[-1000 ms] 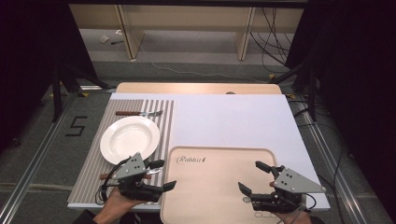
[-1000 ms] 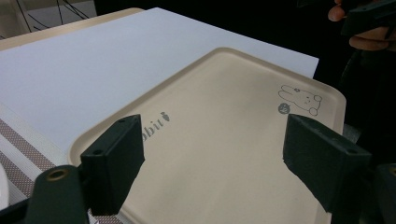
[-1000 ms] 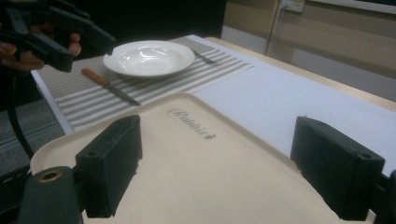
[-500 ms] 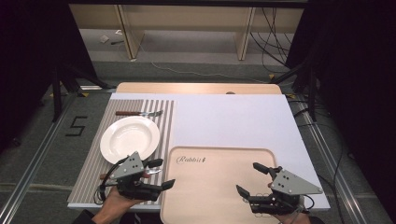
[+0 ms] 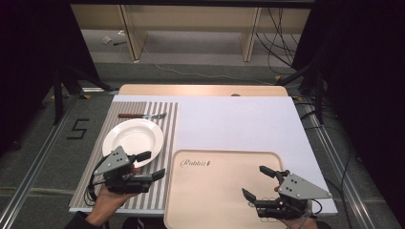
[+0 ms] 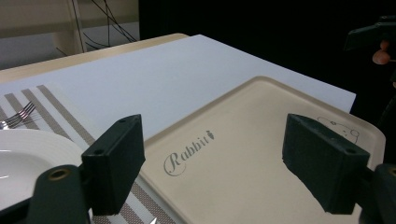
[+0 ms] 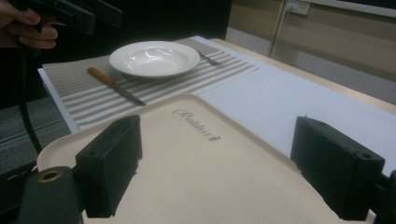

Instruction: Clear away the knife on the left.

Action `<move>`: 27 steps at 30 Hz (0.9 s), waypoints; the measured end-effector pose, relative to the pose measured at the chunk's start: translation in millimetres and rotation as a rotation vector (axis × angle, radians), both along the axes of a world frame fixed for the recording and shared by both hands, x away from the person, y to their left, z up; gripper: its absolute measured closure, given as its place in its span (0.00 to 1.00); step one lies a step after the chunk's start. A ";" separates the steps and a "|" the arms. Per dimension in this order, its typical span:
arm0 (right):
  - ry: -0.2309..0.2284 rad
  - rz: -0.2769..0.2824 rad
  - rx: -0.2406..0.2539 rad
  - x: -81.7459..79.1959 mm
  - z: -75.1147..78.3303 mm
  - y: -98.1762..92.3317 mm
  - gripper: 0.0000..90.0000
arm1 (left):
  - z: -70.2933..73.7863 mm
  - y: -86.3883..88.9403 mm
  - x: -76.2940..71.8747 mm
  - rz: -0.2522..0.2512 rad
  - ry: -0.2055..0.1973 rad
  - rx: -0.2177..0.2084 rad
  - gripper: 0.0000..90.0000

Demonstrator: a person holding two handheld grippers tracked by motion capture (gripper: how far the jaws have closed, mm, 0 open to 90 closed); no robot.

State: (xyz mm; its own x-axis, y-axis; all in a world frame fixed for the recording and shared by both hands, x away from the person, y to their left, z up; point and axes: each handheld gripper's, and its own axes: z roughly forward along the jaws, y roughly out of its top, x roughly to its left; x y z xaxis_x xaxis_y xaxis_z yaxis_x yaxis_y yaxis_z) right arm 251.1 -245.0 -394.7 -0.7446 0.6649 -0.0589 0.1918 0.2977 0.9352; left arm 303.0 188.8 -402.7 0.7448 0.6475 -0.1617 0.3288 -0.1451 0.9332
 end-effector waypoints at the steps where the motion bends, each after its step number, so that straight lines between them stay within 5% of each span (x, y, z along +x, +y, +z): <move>1: 0.000 0.000 0.002 0.0 0.1 -0.1 0.19 | 0.2 1.7 1.0 0.007 0.000 0.005 0.23; 12: 0.000 -0.003 0.021 -0.1 0.7 -1.2 0.19 | 0.1 18.7 13.7 0.085 0.004 0.004 0.23; 27: -0.004 -0.010 0.040 0.8 0.8 -2.6 0.19 | -3.2 40.3 41.9 0.191 0.018 0.091 0.23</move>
State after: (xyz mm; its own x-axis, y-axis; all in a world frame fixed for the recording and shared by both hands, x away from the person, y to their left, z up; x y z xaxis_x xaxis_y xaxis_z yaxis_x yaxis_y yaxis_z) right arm 251.9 -247.5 -394.0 -0.7376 0.6743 -0.0350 0.1912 0.2583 0.9470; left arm 344.9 229.1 -405.9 0.6044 0.7892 -0.1084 0.3753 -0.1621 0.9126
